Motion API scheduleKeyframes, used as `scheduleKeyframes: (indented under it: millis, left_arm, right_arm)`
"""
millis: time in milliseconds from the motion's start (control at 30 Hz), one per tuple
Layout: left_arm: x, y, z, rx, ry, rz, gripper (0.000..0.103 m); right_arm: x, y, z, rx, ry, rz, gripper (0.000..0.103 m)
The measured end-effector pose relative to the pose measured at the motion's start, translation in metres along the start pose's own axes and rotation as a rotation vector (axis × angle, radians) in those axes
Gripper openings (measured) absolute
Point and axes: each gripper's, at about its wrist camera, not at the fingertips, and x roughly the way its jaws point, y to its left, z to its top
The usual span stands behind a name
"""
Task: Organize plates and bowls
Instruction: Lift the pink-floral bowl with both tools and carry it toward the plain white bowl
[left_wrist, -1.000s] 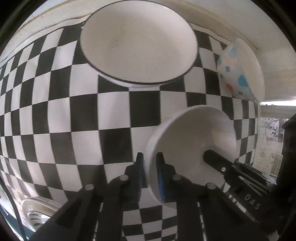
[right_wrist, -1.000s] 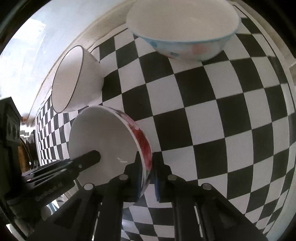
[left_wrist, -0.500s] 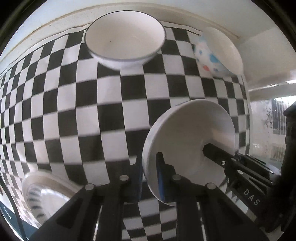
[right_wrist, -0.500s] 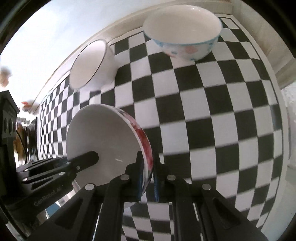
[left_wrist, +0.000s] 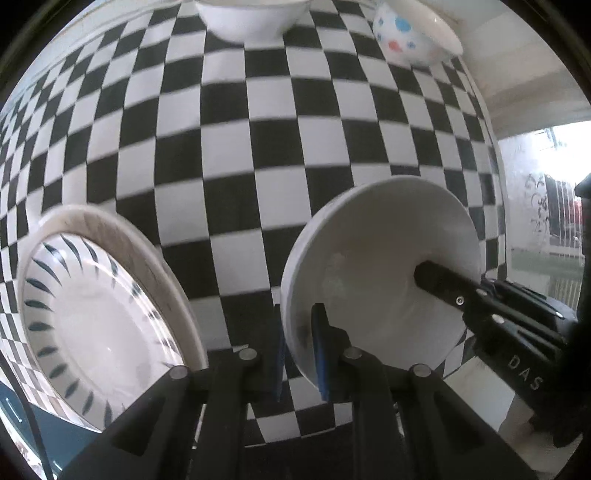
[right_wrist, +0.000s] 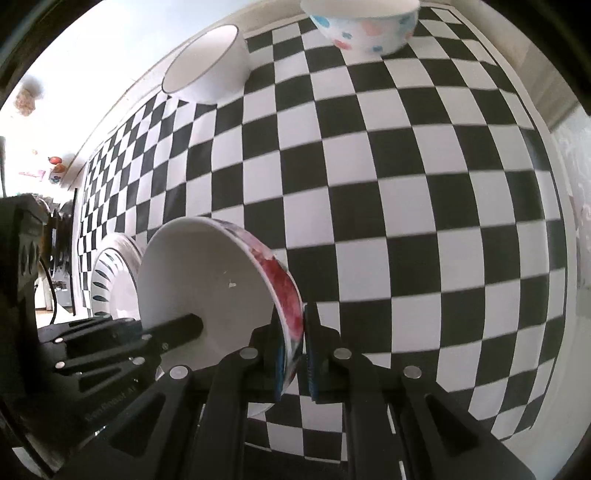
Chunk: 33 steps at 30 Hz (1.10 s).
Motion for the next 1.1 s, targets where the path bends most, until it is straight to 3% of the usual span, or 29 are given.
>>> scheduleKeyframes:
  millis: [667, 1100]
  left_arm:
    - [0.038, -0.006, -0.017, 0.026, 0.031, -0.019, 0.011]
    - [0.041, 0.000, -0.035, 0.008, 0.030, -0.012, 0.012]
  right_arm:
    - [0.033, 0.006, -0.032, 0.054, 0.015, -0.079, 0.011]
    - [0.036, -0.001, -0.028, 0.039, 0.041, -0.050, 0.010]
